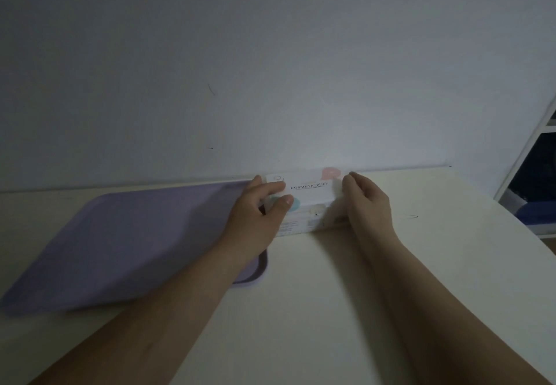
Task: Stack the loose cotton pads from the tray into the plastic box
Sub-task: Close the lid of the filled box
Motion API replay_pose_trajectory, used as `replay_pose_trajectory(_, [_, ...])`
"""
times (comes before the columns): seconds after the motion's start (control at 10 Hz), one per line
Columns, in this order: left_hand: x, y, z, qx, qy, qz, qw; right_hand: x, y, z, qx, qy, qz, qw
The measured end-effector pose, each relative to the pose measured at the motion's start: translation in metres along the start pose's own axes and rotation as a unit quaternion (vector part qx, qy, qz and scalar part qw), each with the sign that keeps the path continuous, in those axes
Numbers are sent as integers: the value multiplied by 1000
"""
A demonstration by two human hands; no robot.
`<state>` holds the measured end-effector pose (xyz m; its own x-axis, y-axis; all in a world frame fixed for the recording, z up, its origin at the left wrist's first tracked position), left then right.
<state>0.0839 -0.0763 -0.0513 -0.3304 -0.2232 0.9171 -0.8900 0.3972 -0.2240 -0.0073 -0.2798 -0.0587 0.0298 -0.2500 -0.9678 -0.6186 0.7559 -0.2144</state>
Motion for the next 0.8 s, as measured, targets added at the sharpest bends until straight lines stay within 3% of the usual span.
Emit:
replay_pose_trajectory(0.2, [1, -16, -1, 31, -34, 15, 999, -3, 0, 7, -31, 43, 13, 999])
replay_pose_trajectory(0.4, [-4, 0, -31, 48, -35, 6, 998, -13, 7, 5, 1, 76, -35, 996])
replay_pose_trajectory(0.5, [-18, 9, -61, 50, -53, -1, 997, -31, 18, 9, 25, 146, -137, 979])
replay_pose_trajectory(0.6, [-30, 18, -87, 66, -109, 14, 992, -56, 40, 28, 30, 215, -304, 928])
replay_pose_trajectory(0.7, [-33, 27, -101, 85, -169, 55, 980, -68, 72, 55, -20, 217, -420, 881])
replay_pose_trajectory(0.8, [-35, 27, -110, 100, -200, 93, 970, -79, 96, 70, -81, 176, -422, 885])
Point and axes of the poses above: each hand's wrist, its own y-axis away from the middle knuckle, its own z-axis out of the palm, x = y × z, the point moved 5 cm from there along -y, towards the middle knuckle, and after that the axes turned 3 degrees about x, right-handed, at the moved point
